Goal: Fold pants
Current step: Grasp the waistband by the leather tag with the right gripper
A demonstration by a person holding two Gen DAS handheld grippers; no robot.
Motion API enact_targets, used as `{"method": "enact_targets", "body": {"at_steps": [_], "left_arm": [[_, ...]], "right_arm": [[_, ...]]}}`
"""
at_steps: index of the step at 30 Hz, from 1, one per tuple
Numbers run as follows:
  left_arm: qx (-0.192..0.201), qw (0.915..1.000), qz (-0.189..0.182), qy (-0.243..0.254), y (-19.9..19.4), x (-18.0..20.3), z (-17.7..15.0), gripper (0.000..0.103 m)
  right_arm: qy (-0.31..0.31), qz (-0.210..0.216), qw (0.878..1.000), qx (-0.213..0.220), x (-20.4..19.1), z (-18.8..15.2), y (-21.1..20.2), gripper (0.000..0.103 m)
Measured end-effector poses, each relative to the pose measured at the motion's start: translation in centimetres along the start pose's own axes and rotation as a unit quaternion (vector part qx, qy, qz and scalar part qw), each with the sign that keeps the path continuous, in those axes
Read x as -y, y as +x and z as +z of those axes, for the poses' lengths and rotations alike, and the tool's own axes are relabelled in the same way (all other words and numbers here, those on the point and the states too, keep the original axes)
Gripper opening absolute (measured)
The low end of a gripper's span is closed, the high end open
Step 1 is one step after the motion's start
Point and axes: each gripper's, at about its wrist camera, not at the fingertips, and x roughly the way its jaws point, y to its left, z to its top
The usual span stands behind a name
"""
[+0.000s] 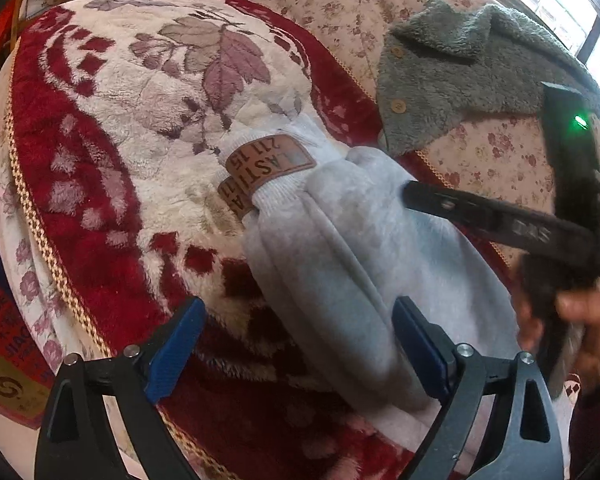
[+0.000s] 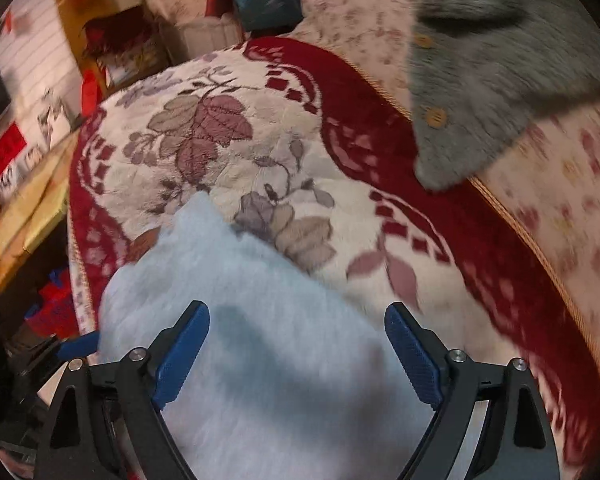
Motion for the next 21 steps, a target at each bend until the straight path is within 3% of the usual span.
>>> {"method": "enact_targets", "body": {"at_steps": [3, 8, 12, 13, 14, 16, 18, 20, 21], "left_arm": [[-0.006, 0.9999, -0.009, -0.001, 0.8, -0.5, 0.4, 0.095], [-0.035, 0.9985, -0.032, -0.028, 3.1, -1.9, 1.2, 0.101], [-0.034, 0.9985, -0.031, -0.029, 4.1, -1.5, 1.6, 0.103], [-0.033, 0.9986, -0.030, -0.027, 4.3, -1.4, 1.6, 0.103], [-0.029, 0.9988, -0.029, -0.027, 4.5, -1.2, 1.7, 0.103], [-0.022, 0.9986, -0.043, -0.019, 4.8, -0.8, 1.8, 0.101], [-0.012, 0.9985, -0.053, -0.006, 4.8, -0.1, 1.8, 0.081], [-0.020, 0.9958, -0.089, 0.005, 4.8, 0.7, 1.7, 0.030], [-0.026, 0.9941, -0.106, 0.006, 4.8, 1.0, 1.6, 0.030]], "right_arm": [[-0.025, 0.050, 0.998, -0.033, -0.4, 1.2, 2.6, 0.093], [-0.048, 0.088, 0.992, -0.074, -0.3, 1.8, 5.8, 0.098], [-0.040, 0.123, 0.987, -0.095, 0.3, 1.9, 7.1, 0.097], [-0.046, 0.130, 0.986, -0.094, 0.1, 1.8, 7.2, 0.093], [-0.051, 0.140, 0.985, -0.092, -0.1, 1.8, 7.2, 0.079], [-0.067, 0.141, 0.985, -0.079, -0.7, 1.6, 6.9, 0.071], [-0.081, 0.137, 0.985, -0.070, -1.0, 1.5, 6.4, 0.063], [-0.095, 0.117, 0.986, -0.064, -1.2, 1.7, 5.8, 0.044], [-0.102, 0.107, 0.987, -0.059, -1.4, 1.8, 5.3, 0.040]]}}
